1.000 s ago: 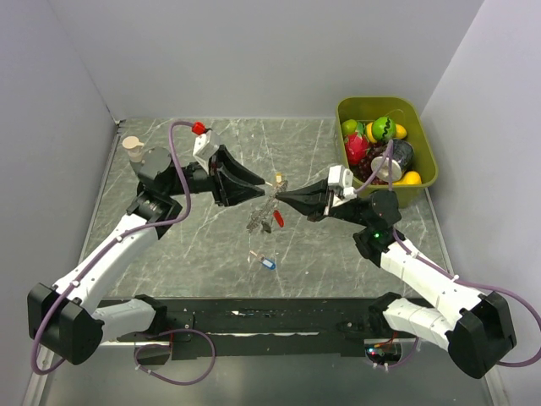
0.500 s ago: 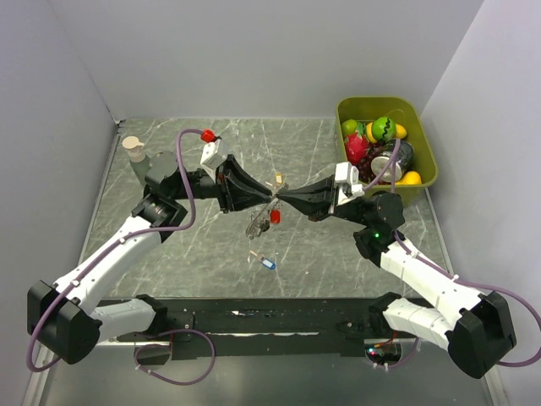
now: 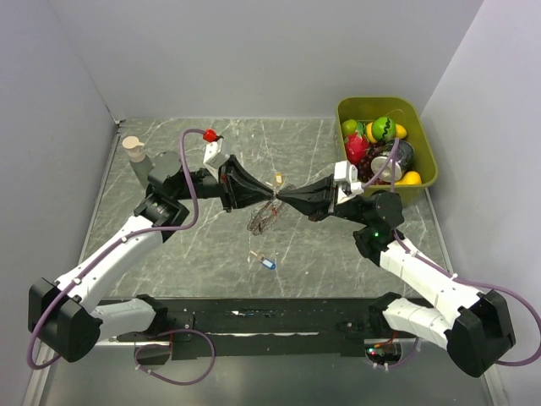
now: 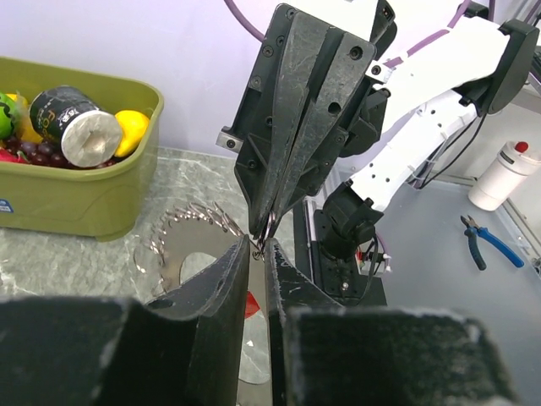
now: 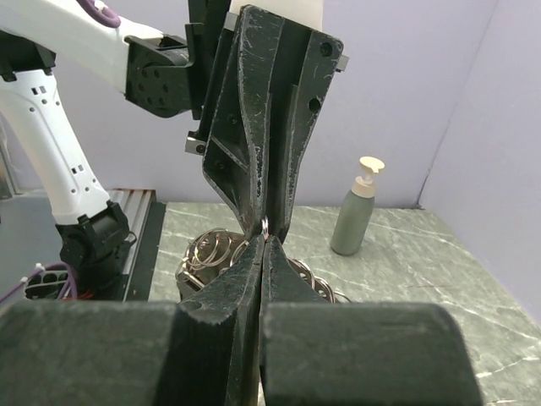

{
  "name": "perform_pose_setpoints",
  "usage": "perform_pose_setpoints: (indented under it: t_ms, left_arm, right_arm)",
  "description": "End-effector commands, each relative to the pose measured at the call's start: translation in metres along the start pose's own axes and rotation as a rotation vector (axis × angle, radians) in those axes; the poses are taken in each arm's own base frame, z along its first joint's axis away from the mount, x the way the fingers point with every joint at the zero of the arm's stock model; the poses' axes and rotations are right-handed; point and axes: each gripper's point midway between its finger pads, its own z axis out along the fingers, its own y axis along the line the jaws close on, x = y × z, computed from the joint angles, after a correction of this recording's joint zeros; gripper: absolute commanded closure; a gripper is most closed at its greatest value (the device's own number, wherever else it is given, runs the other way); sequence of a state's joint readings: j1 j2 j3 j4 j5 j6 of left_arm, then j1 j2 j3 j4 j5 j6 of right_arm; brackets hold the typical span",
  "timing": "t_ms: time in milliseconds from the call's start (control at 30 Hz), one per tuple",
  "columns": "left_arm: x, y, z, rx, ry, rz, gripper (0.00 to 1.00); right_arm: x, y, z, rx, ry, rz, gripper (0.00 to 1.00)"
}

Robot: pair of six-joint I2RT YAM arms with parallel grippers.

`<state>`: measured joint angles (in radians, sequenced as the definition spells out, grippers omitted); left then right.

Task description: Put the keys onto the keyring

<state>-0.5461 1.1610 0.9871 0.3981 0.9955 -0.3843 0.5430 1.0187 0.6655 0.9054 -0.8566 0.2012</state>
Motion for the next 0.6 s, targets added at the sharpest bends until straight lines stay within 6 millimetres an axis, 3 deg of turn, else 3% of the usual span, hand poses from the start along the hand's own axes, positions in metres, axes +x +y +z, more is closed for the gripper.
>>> perform_pose_setpoints:
  t_ms: [0, 100, 167, 200, 400, 500, 533, 567]
  left_arm:
    - [-0.01, 0.004, 0.005, -0.018, -0.015, 0.036, 0.78]
    - [-0.007, 0.004, 0.007, -0.019, -0.002, 0.031, 0.8]
    - [-0.007, 0.006, 0.008, -0.023, 0.0, 0.032, 0.89]
    - [-0.007, 0.006, 0.008, -0.023, -0.001, 0.033, 0.99]
    - [-0.009, 0.01, 0.005, -0.078, -0.026, 0.053, 0.99]
    - [-0.006, 0.014, 0.0, -0.125, -0.033, 0.07, 0.99]
    - [-0.005, 0.016, -0.002, -0.145, -0.031, 0.079, 0.99]
    - [-0.008, 0.018, -0.005, -0.177, -0.041, 0.09, 0.99]
  right_arm:
    - [-0.029, 0.004, 0.004, -0.028, -0.083, -0.086, 1.0]
    - [-0.03, 0.004, 0.004, -0.026, -0.086, -0.084, 1.0]
    - [-0.031, 0.004, 0.004, -0.025, -0.085, -0.089, 1.0]
    - [-0.03, 0.004, 0.004, -0.028, -0.082, -0.087, 1.0]
    - [-0.026, 0.0, 0.004, -0.005, -0.063, -0.05, 1.0]
    - [-0.027, -0.003, 0.002, 0.022, -0.06, -0.049, 0.71]
    - [-0.027, -0.004, 0.002, 0.028, -0.058, -0.052, 0.5]
    - [-0.028, -0.004, -0.001, 0.049, -0.066, -0.058, 0.41]
